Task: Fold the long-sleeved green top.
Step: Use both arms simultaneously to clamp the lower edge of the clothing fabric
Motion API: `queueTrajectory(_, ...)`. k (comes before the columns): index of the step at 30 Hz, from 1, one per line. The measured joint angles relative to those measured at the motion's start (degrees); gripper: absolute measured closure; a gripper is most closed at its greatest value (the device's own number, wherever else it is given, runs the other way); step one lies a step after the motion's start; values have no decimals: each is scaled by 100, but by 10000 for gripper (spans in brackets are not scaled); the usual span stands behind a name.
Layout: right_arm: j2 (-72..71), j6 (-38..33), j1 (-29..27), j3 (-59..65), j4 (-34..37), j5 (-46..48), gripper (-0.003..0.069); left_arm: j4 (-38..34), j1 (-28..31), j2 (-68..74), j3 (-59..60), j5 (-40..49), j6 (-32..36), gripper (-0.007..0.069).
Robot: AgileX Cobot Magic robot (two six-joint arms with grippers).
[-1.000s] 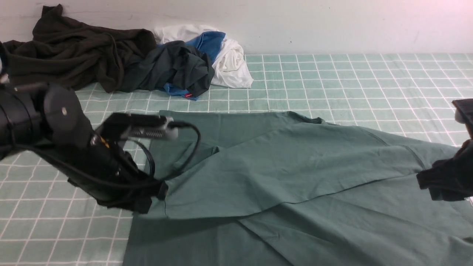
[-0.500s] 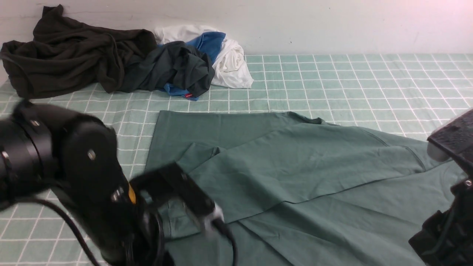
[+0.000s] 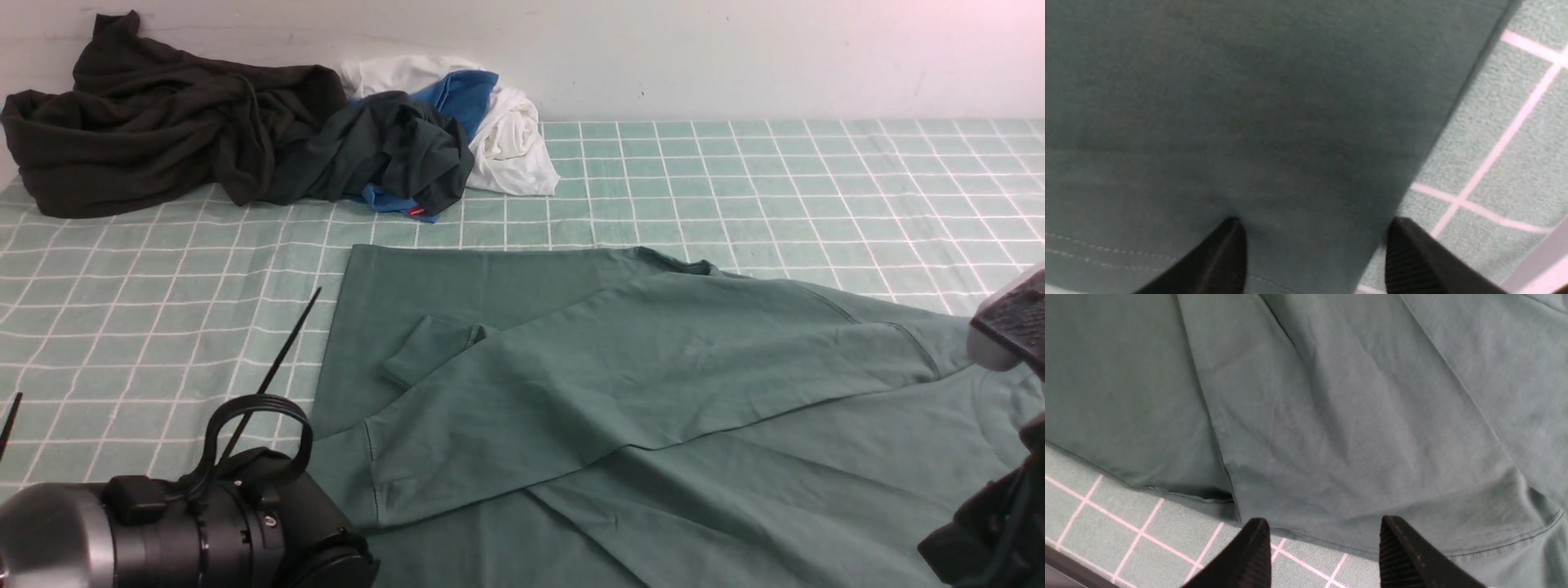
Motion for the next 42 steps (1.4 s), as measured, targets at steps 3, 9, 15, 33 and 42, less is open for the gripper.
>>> queueTrajectory(3, 0, 0, 0, 5, 0, 0, 312, 105, 0, 6, -66, 13, -218, 326)
queueTrajectory(9, 0, 0, 0, 5, -4, 0, 312, 86, 0, -94, -103, 8, -387, 565)
queueTrajectory(15, 0, -416, 0, 5, -67, 0, 312, 212, 0, -177, -144, 14, -473, 619)
queueTrajectory(33, 1311, -4178, 0, 1881, 636, -1806, 193, 409, 920, -1409, -183, 726, -719, 623)
queueTrajectory(42, 2211, -4345, 0, 2190, 109, -2626, 253, 409, 920, -1409, -183, 638, -689, 624)
